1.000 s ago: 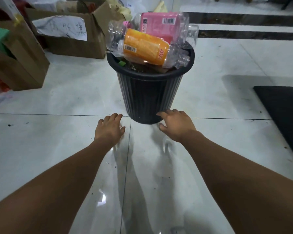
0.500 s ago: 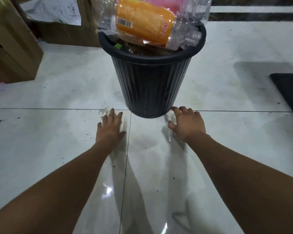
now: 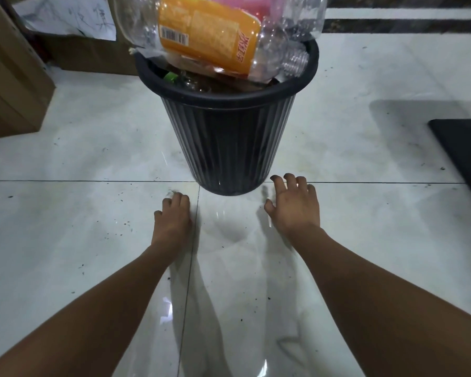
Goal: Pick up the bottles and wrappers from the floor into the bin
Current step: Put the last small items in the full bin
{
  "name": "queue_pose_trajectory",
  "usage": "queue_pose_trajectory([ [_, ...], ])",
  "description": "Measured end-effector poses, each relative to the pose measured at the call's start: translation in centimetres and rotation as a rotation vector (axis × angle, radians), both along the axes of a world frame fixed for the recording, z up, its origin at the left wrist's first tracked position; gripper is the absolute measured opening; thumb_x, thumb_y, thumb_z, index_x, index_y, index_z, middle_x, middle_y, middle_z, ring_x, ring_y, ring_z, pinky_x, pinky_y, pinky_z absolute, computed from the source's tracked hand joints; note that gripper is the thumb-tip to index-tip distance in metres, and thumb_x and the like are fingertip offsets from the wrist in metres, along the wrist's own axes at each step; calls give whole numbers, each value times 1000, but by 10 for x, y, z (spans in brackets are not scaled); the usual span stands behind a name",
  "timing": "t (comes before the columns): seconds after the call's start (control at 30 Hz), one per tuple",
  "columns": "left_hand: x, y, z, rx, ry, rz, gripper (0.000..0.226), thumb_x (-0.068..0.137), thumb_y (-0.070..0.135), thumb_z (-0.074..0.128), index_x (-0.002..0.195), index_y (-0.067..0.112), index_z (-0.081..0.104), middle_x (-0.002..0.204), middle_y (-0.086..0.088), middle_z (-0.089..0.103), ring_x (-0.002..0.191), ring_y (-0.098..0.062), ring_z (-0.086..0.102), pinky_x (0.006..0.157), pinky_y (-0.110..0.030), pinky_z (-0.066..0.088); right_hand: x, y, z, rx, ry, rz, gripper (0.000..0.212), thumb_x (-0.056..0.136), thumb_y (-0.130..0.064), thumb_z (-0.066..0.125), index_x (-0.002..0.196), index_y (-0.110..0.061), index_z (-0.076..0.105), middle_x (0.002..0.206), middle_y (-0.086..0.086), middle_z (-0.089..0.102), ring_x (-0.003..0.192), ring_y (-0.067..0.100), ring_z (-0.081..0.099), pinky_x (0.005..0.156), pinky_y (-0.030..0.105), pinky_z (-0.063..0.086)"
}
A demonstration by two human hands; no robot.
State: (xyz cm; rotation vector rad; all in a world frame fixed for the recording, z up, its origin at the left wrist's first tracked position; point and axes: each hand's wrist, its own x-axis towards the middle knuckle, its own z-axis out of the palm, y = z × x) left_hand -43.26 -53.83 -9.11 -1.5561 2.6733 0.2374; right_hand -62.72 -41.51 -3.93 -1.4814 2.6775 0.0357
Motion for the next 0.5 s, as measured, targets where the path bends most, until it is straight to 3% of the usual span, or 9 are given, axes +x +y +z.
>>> queue_pose_trajectory([
  [0.17,-1,16,7,-200,43,-199,28,75,-11,57,92,10,52,97,-9,53,87,-30,50,62,-34,32,-7,5,-1,-37,-21,-114,57,97,-40,41,148,-19,25,149,7,31,134,30,31,108,39,27],
  [0.27,-6,29,13,-212,14,-319,40,53,-4,81,80,14,57,83,-4,57,70,-26,56,52,-30,35,-13,12,-4,-22,-98,-215,70,94,-49,46,151,-20,17,152,7,27,135,30,30,108,41,28],
  [0.4,-11,40,14,-202,-5,-381,53,40,4,89,82,18,59,84,0,59,67,-21,58,49,-27,42,-15,22,-11,38,-275,-274,95,83,-60,60,153,-20,8,150,6,29,134,28,34,106,41,31],
  [0.5,-15,44,17,-187,-8,-362,53,45,4,88,88,18,61,91,-1,60,73,-22,59,53,-30,46,-3,26,-17,19,-414,-277,96,76,-51,73,147,-16,20,140,7,40,128,27,42,101,40,38],
])
